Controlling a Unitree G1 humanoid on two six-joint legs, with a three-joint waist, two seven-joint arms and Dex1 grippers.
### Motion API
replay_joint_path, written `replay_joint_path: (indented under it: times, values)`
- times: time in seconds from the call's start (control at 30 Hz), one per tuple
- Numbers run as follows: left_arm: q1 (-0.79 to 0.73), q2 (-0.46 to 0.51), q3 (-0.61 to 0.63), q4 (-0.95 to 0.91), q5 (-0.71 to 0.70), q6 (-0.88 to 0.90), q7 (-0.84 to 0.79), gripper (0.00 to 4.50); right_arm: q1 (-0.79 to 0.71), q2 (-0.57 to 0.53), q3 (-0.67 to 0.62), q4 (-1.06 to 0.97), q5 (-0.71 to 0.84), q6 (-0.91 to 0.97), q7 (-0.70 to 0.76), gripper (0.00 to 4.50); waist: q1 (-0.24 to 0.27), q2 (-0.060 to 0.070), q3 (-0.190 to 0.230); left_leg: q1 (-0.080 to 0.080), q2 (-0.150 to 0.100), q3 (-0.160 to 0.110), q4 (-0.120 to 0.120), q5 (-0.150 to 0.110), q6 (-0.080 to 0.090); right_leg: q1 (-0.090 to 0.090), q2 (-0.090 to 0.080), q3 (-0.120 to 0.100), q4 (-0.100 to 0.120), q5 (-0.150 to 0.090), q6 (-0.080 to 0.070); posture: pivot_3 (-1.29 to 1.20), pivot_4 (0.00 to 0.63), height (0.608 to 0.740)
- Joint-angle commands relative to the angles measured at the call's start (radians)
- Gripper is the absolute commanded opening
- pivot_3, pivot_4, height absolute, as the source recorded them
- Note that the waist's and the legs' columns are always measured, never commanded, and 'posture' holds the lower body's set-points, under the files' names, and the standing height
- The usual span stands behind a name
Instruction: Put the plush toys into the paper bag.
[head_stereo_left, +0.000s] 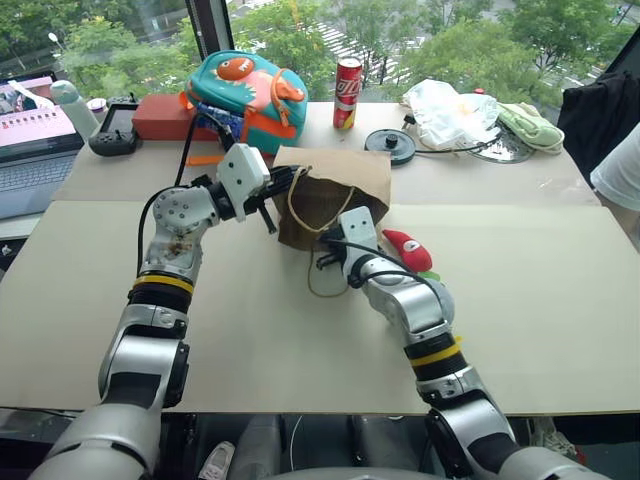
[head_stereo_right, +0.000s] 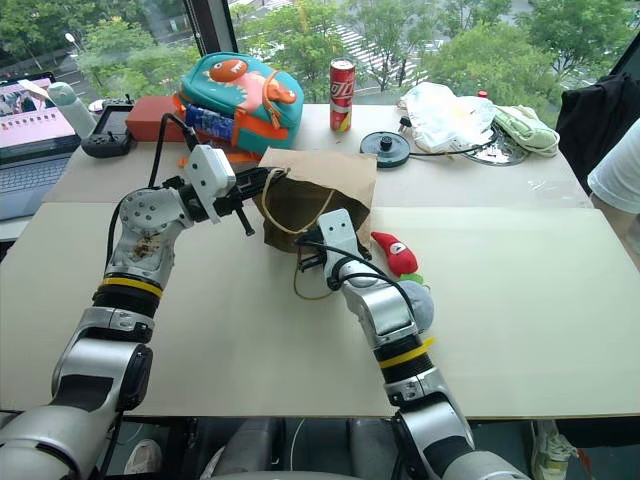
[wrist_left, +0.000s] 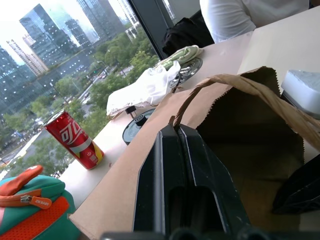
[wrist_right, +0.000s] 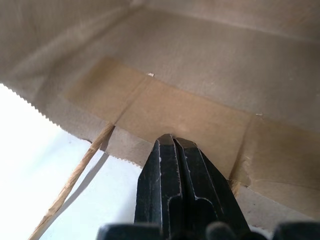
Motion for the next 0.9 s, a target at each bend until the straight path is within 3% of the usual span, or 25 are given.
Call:
replay_joint_path:
  times: [0.03, 0.33, 0.53, 0.63, 0.77, 0.9]
  values:
    - [0.012, 0.000, 0.001, -0.051, -0.001, 0.009, 0.016, 0.00, -0.007, -0.001, -0.058, -0.199, 0.042, 0.013, 0.018, 0.02, 0.001, 0.000, 0.000, -0.001, 0.000, 0.000, 0.000, 0.000, 0.000, -0.001, 0.000, 0.000, 0.000, 0.000, 0.000, 0.00, 0.150, 0.739]
    - [0.022, -0.007, -0.002, -0.074, -0.006, 0.042, 0.024, 0.00, 0.112, -0.079, -0.123, -0.625, 0.230, 0.252, 0.119, 0.02, 0.003, 0.000, 0.000, -0.002, 0.000, -0.001, 0.000, 0.000, 0.000, -0.001, 0.000, -0.001, 0.001, 0.000, 0.000, 0.00, 0.150, 0.739]
    - [0.008, -0.015, 0.004, -0.074, -0.015, 0.067, 0.028, 0.00, 0.180, -0.184, -0.253, -0.670, 0.212, 0.366, 0.065, 0.02, 0.004, 0.000, 0.000, -0.002, 0.000, -0.001, 0.001, 0.000, 0.000, 0.000, 0.000, 0.000, -0.003, 0.000, 0.000, 0.00, 0.150, 0.739]
    - [0.006, -0.019, 0.005, -0.076, -0.016, 0.076, 0.029, 0.00, 0.186, -0.242, -0.304, -0.649, 0.193, 0.378, 0.048, 0.74, 0.004, 0.000, 0.000, -0.002, -0.001, 0.000, 0.002, 0.000, 0.000, -0.001, 0.000, 0.000, -0.004, 0.000, 0.000, 0.00, 0.150, 0.739]
    - [0.004, -0.023, 0.007, -0.078, -0.019, 0.084, 0.029, 0.00, 0.192, -0.319, -0.301, -0.603, 0.160, 0.398, 0.048, 2.17, -0.001, 0.000, 0.000, 0.000, 0.000, 0.001, 0.001, 0.000, 0.000, -0.001, 0.000, 0.001, -0.004, 0.000, 0.000, 0.00, 0.150, 0.739]
    - [-0.001, -0.024, 0.009, -0.073, -0.018, 0.085, 0.030, 0.00, 0.178, -0.327, -0.241, -0.527, 0.124, 0.384, 0.041, 3.48, -0.001, 0.000, 0.000, 0.000, 0.000, 0.001, 0.000, 0.000, 0.000, -0.001, 0.001, 0.001, -0.004, 0.000, 0.000, 0.00, 0.150, 0.739]
